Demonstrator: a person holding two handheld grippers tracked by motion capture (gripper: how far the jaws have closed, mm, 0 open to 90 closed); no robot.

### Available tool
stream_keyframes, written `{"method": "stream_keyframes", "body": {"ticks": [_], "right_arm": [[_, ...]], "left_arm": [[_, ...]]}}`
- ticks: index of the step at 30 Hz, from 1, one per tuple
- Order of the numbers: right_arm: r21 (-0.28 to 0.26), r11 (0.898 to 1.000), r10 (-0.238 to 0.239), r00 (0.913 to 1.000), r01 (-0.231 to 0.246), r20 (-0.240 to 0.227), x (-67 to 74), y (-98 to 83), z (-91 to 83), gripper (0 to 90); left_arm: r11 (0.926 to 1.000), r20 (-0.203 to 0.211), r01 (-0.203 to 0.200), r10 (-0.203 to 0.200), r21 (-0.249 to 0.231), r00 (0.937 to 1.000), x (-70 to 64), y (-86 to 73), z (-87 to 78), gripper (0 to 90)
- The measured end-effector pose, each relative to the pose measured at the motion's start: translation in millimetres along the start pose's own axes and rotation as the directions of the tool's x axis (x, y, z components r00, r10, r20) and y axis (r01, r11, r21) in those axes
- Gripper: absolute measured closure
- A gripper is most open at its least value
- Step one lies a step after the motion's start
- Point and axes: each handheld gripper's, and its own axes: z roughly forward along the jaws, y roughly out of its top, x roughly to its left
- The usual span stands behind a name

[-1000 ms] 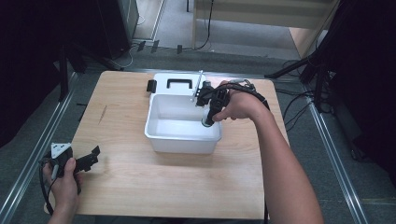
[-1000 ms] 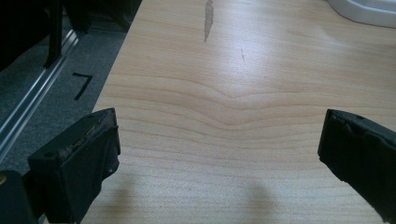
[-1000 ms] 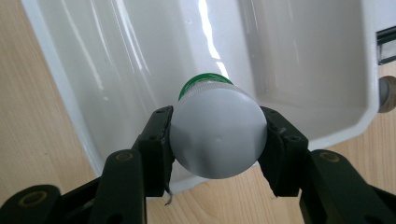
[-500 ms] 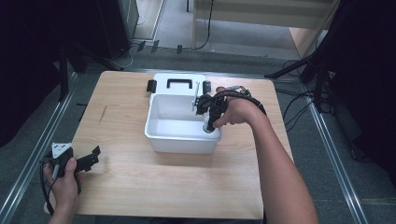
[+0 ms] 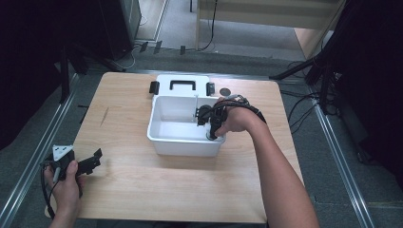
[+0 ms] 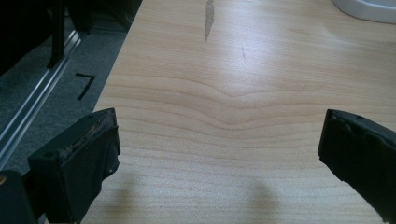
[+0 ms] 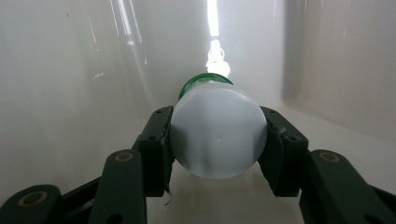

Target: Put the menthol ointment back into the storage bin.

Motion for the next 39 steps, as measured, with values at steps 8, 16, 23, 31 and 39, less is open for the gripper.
{"method": "stream_keyframes", "body": {"ticks": [8, 16, 23, 31, 39], "right_arm": [[0.009, 1.0, -0.015, 0.9998, 0.015, -0.013, 2.4, 4.8, 4.1, 51.3], [0.048, 0.999, 0.001, 0.9995, 0.001, -0.03, 0.5, 10.4, 8.9, 51.3], [0.078, 0.997, 0.018, 0.9991, -0.015, -0.038, -0.7, 13.6, 10.5, 51.3], [0.074, 0.997, 0.013, 0.9994, -0.011, -0.031, -1.5, 12.5, 10.4, 57.9], [0.058, 0.998, 0.022, 0.9992, -0.021, -0.032, -1.8, 10.6, 5.8, 55.9]], "left_arm": [[1.0, 0.0, 0.001, -0.001, 0.0, 1.0, -0.2, 0.0, 0.0, 0.0], [1.0, 0.002, 0.001, -0.001, 0.001, 1.0, 0.0, 0.0, 0.1, 0.0], [1.0, 0.002, 0.001, -0.001, 0.002, 1.0, 0.0, 0.0, 0.2, 0.0], [1.0, 0.003, 0.001, -0.001, 0.002, 1.0, 0.1, 0.1, 0.3, 0.0], [1.0, 0.004, 0.002, -0.002, 0.003, 1.0, 0.1, 0.1, 0.4, 0.0]]}}
